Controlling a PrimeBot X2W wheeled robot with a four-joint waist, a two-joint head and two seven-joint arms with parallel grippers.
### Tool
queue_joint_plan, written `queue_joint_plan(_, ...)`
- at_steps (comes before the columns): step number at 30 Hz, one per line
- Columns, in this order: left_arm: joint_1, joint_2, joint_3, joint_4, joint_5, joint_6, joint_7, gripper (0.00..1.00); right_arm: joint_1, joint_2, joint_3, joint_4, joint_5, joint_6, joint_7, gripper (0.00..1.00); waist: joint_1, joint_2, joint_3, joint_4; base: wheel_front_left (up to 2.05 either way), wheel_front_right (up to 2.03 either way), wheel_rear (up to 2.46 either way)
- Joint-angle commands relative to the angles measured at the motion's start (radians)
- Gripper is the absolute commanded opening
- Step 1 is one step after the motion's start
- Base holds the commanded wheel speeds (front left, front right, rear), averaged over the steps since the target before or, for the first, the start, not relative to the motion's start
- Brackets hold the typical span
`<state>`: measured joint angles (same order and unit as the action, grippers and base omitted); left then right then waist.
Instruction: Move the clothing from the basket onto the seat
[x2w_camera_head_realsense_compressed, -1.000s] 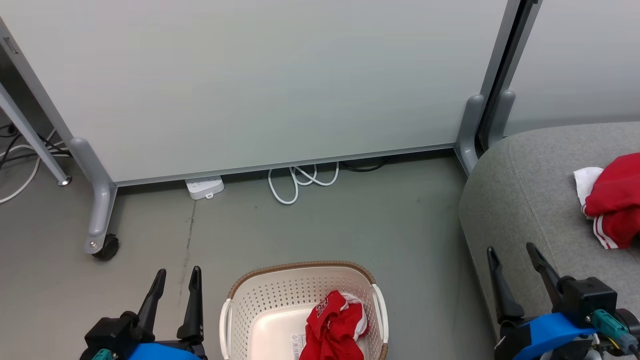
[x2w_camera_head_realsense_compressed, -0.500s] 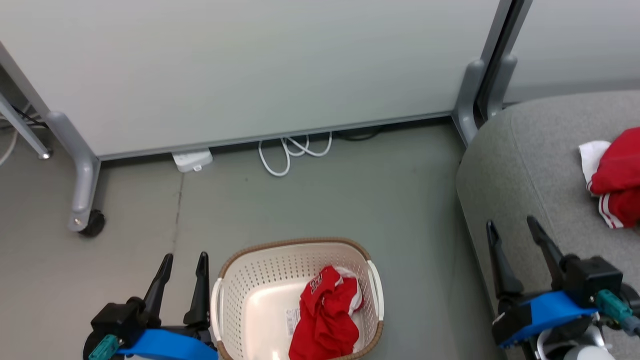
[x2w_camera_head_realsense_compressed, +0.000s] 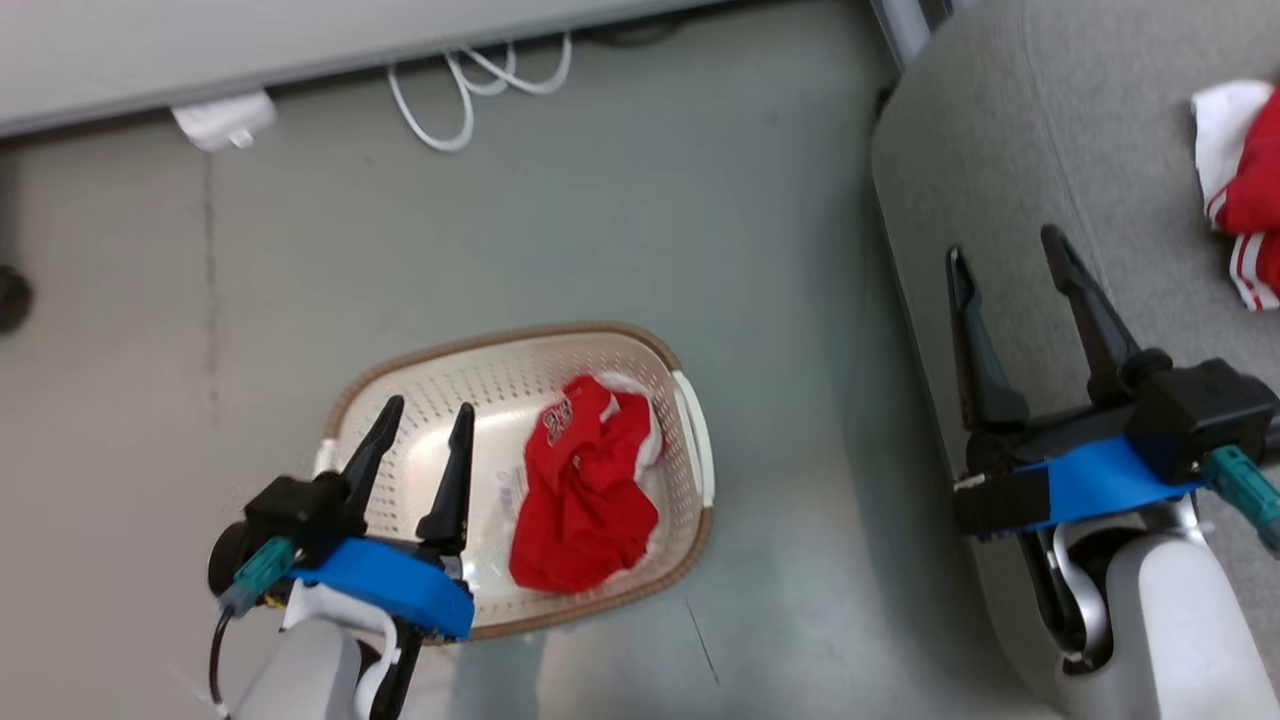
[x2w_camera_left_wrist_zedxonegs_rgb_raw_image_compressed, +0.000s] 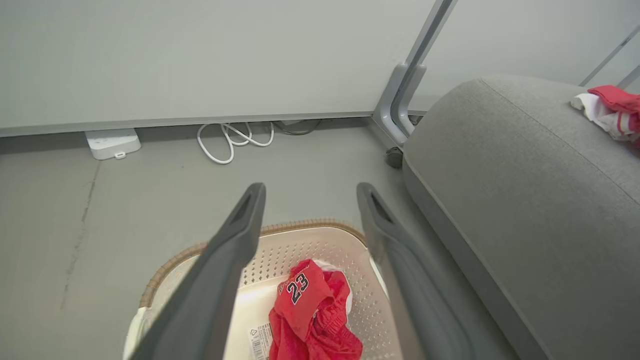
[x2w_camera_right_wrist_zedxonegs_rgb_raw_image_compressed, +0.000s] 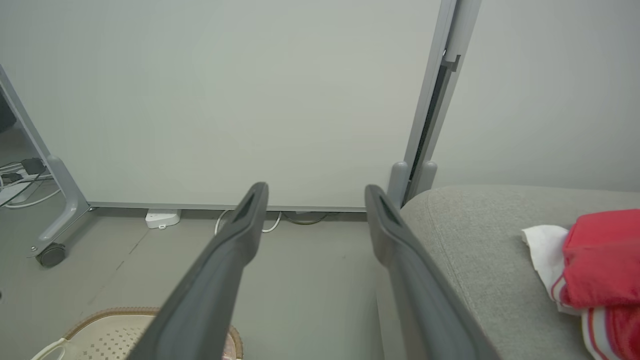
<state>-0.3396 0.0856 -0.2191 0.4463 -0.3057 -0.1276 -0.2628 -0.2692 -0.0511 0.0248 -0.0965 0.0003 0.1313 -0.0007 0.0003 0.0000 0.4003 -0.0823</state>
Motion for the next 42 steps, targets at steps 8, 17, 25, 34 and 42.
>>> queue_joint_plan(8, -0.194, 0.060, -0.106, 0.195, 0.007, -0.004, -0.003, 1.00, -0.106, 0.002, 0.032, -0.010, 0.015, -0.001, -0.038, 1.00, -0.0003, 0.0000, 0.266, -0.150, 0.00, 0.00, 0.00)
queue_joint_plan(17, -0.347, 0.141, -0.206, 0.417, 0.017, -0.002, 0.015, 1.00, -0.179, 0.002, 0.098, 0.024, 0.088, -0.001, -0.097, 1.00, -0.0003, 0.0000, 0.394, -0.241, 0.00, 0.00, 0.00)
queue_joint_plan(25, -0.441, 0.193, -0.231, 0.538, 0.009, 0.000, 0.025, 1.00, -0.238, 0.002, 0.153, 0.074, 0.128, -0.001, -0.153, 1.00, -0.0003, 0.0000, 0.473, -0.300, 0.00, 0.00, 0.00)
queue_joint_plan(34, -0.512, 0.206, -0.187, 0.613, -0.017, 0.080, 0.012, 1.00, -0.267, 0.002, 0.181, 0.111, 0.156, -0.001, -0.187, 1.00, -0.0003, 0.0000, 0.522, -0.332, 0.00, 0.00, 0.00)
queue_joint_plan(42, -0.549, 0.203, -0.174, 0.658, -0.037, 0.097, 0.007, 0.00, -0.269, 0.002, 0.187, 0.130, 0.166, -0.001, -0.195, 1.00, -0.0003, 0.0000, 0.528, -0.334, 0.00, 0.00, 0.00)
